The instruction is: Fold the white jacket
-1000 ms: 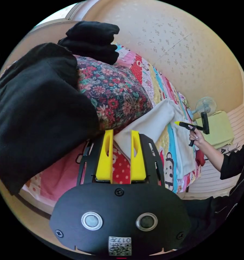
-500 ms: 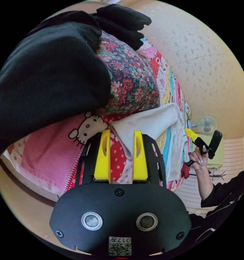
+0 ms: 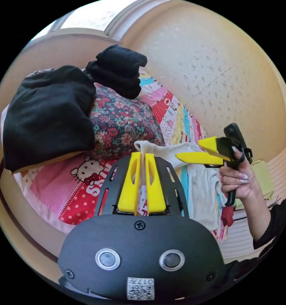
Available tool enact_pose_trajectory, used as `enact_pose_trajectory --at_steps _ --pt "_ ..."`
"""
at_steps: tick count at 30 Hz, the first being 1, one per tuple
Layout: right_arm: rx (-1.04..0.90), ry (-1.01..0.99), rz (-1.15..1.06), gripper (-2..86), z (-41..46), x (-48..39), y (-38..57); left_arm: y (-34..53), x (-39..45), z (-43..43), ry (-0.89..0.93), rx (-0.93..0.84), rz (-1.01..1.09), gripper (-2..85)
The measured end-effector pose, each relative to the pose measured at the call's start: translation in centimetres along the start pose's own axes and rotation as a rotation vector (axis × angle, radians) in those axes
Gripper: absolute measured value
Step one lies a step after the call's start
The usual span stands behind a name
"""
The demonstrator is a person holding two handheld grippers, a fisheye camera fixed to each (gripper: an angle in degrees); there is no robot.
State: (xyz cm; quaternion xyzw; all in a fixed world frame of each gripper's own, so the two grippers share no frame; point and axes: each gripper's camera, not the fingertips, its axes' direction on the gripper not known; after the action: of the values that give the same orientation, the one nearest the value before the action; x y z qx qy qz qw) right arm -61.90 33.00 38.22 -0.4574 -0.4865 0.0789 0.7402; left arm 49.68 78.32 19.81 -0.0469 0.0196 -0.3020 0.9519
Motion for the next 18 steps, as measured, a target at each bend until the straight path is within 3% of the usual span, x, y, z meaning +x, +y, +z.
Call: enact_pose_trajectory --at_steps 4,9,13,18 --pt "0.029 0.243 0.060 15.7 2.0 -0.9 -0.9 0.1 5.8 -3.6 -0.088 0.106 0.128 3.3" --pt "0.057 0.274 0.160 11.4 3.6 1.9 -0.3 0.3 11.3 -6.4 -0.195 0.125 0.253 3.5" --pt "0.104 0.233 0.169 7.2 2.9 4.9 0.7 0.2 11.7 -8.9 -0.130 0.140 0.212 4.2" --pt "0.136 0.105 0.171 5.9 0.9 8.5 1.4 -0.3 11.4 -12.4 -0.114 0.227 0.198 16.0"
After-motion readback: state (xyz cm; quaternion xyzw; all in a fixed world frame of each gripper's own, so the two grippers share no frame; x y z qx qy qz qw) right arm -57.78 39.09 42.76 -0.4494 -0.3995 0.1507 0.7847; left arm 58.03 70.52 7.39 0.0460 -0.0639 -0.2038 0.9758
